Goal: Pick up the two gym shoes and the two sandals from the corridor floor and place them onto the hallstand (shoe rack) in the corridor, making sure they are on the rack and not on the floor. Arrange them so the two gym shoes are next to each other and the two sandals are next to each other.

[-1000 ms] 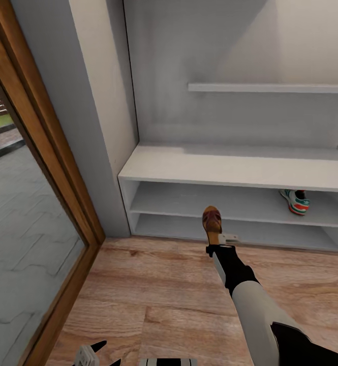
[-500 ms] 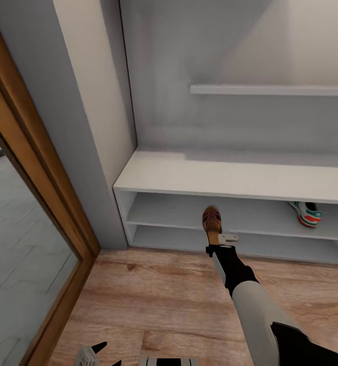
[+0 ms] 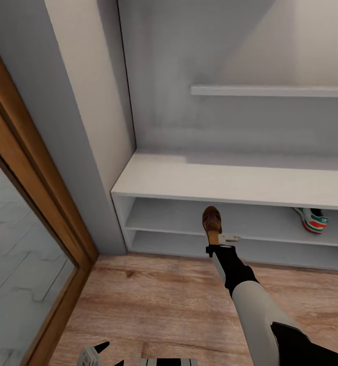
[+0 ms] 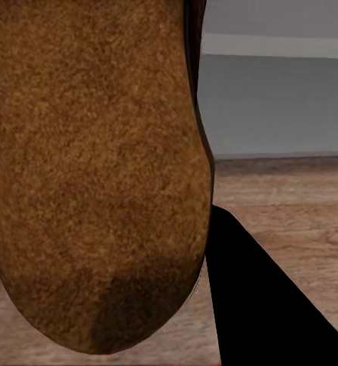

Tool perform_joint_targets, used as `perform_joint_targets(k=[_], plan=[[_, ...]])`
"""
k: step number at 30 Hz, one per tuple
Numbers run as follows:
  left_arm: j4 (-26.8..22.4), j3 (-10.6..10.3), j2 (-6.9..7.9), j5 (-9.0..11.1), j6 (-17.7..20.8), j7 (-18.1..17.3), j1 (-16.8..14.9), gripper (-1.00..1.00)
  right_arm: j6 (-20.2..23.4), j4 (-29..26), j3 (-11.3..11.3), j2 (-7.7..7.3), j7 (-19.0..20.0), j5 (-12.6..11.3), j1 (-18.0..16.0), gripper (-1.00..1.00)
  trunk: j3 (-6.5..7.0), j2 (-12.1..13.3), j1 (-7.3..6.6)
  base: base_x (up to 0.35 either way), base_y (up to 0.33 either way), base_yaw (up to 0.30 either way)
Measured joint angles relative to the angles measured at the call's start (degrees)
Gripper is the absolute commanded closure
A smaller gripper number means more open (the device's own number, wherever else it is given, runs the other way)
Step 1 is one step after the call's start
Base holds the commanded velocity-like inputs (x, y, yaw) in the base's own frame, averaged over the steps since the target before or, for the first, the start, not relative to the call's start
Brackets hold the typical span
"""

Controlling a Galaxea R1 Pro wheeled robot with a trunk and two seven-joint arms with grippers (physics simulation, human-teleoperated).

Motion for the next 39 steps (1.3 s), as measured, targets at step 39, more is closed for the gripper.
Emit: perform_joint_targets(k=[39], plan=[[0.04,0.00,-0.01,0.01,0.33,0.18,0.00,-1.00,0.00,-0.09,-0.08,0.00,0.01,0.00,0.00,1.00,0.00,0.00,-0.01,0.180,0.000,0.000]])
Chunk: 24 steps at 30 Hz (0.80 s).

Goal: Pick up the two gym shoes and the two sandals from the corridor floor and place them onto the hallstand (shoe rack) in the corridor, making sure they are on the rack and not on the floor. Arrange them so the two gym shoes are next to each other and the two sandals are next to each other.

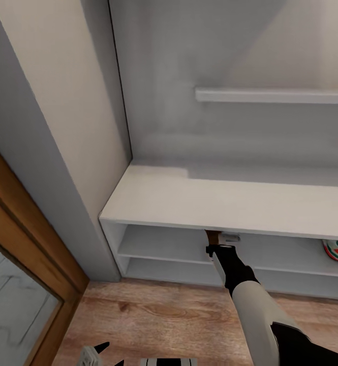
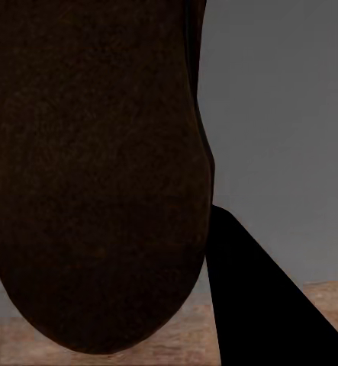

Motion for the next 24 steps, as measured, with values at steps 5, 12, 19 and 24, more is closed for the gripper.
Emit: perform_joint_targets(k=[5,12,19,24], plan=[[-0.01,0.00,0.00,-0.01,0.04,0.07,0.00,-1.00,-0.01,0.03,-0.01,0.00,0.02,0.00,0.00,1.00,0.00,0.00,0.02,0.073,0.000,0.000],[-0.01,0.00,0.00,-0.01,0.04,0.01,0.00,-1.00,0.01,0.01,-0.07,0.00,0.07,0.01,0.00,1.00,0.00,0.00,0.03,0.008,0.000,0.000],[-0.02,0.00,0.00,-0.02,-0.02,0.00,0.00,-1.00,0.05,0.08,0.01,0.00,0.10,-0.13,0.00,-1.00,0.00,0.00,0.03,0.000,0.000,0.000],[0.04,0.06,0.00,0.04,-0.09,0.00,0.04,-1.00,0.05,0.29,0.00,0.00,0.18,-0.14,0.00,-1.00,0.00,0.00,0.03,0.000,0.000,0.000]])
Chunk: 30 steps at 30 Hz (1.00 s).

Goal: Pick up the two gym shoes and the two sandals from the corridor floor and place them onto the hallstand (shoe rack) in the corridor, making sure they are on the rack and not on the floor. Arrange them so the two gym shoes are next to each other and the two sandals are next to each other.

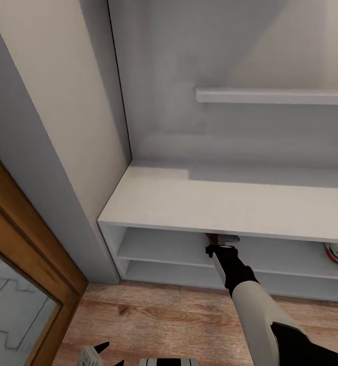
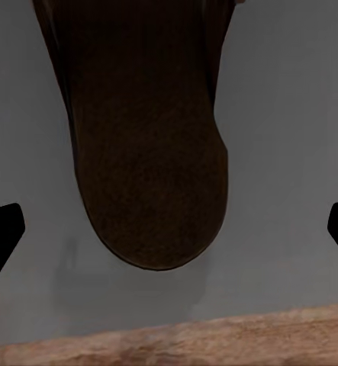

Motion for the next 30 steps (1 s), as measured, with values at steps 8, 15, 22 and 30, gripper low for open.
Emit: perform_joint_targets(k=[8,15,22,30], plan=[[0.01,0.02,0.00,0.01,-0.05,-0.01,-0.01,-1.00,0.00,0.10,0.00,0.00,0.01,0.00,0.00,-1.00,0.00,0.00,0.01,-0.056,0.000,0.000],[0.02,0.03,0.00,0.02,-0.04,-0.01,-0.03,-1.00,-0.17,0.17,0.03,0.00,0.12,0.00,0.00,-1.00,0.00,0.00,0.03,-0.277,0.000,0.000],[0.01,0.02,0.00,-0.01,-0.04,0.00,-0.01,-1.00,-0.31,0.30,0.07,0.00,0.21,-0.01,0.04,-1.00,0.00,0.00,0.03,-0.323,0.000,0.000],[0.02,0.03,0.00,0.00,-0.04,0.00,-0.03,-1.00,-0.42,0.46,0.09,0.00,0.27,-0.01,0.08,-1.00,0.00,0.00,0.04,-0.334,0.000,0.000]])
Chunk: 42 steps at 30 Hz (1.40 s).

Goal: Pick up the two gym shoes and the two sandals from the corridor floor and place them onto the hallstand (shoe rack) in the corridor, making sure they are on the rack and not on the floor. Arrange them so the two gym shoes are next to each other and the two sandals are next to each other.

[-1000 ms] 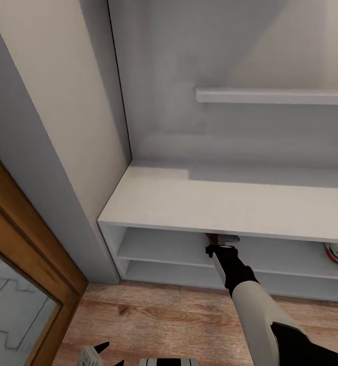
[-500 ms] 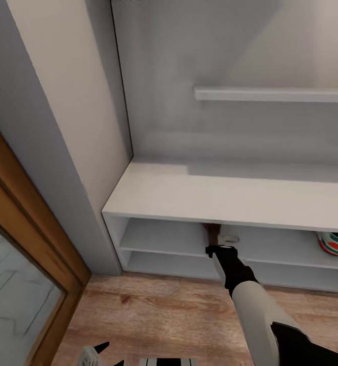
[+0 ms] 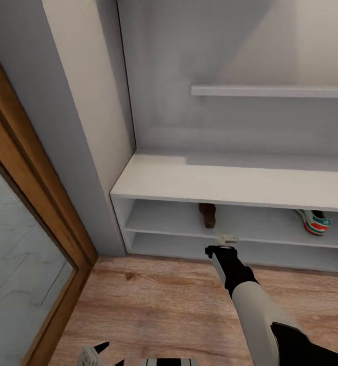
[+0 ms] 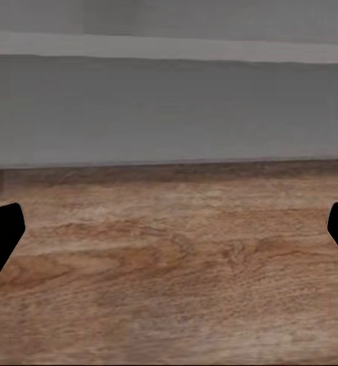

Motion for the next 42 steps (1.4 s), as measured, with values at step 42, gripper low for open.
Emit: perform_joint_targets(k=[42], plan=[[0.07,0.20,0.08,-0.03,0.11,0.09,0.00,-1.00,-4.22,0.37,0.03,-4.54,0.69,0.24,4.01,-1.00,0.00,0.00,-0.03,-0.202,-0.029,0.000]])
